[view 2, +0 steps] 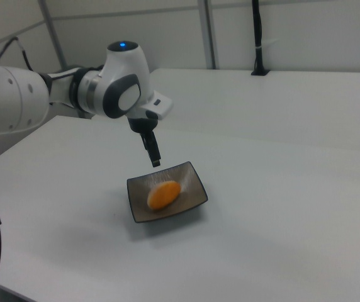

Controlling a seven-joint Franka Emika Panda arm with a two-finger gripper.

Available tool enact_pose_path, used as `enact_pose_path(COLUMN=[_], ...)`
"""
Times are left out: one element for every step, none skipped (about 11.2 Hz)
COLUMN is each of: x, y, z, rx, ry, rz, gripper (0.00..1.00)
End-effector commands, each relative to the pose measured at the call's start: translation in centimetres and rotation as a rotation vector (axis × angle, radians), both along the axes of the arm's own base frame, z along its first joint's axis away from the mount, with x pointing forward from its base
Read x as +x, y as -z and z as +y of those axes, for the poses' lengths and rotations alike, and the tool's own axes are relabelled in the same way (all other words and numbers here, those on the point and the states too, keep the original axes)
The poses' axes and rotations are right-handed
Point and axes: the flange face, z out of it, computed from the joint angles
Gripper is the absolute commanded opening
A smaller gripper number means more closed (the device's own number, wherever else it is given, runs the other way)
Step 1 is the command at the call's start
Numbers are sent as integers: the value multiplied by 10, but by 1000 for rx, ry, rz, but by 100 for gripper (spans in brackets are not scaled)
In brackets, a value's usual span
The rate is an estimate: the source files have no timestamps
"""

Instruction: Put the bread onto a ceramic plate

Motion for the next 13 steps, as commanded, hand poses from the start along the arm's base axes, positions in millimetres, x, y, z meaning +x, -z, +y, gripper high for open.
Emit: enact_pose_path(x=[-28, -37, -47, -59, -69, -77, -83, -86, -86, -85, -86, -89, -89], y=[-35, -45, -56, -68, -80, -90, -99, -106, -113, -114, -116, -122, -123], z=[0, 0, -1, -2, -5, -9, -26, -30, -39, -40, -43, -47, -46], rx=[-43, -56, -67, -83, -94, -107, -134, -148, -156, -158, -159, -165, -170], ry=[-295, -399, -502, -609, -705, -778, -813, -858, -836, -830, -813, -814, -817], rz=[39, 54, 75, 91, 99, 107, 116, 108, 95, 89, 85, 77, 78], gripper=[100, 100, 100, 100, 100, 100, 100, 100, 100, 100, 100, 100, 100])
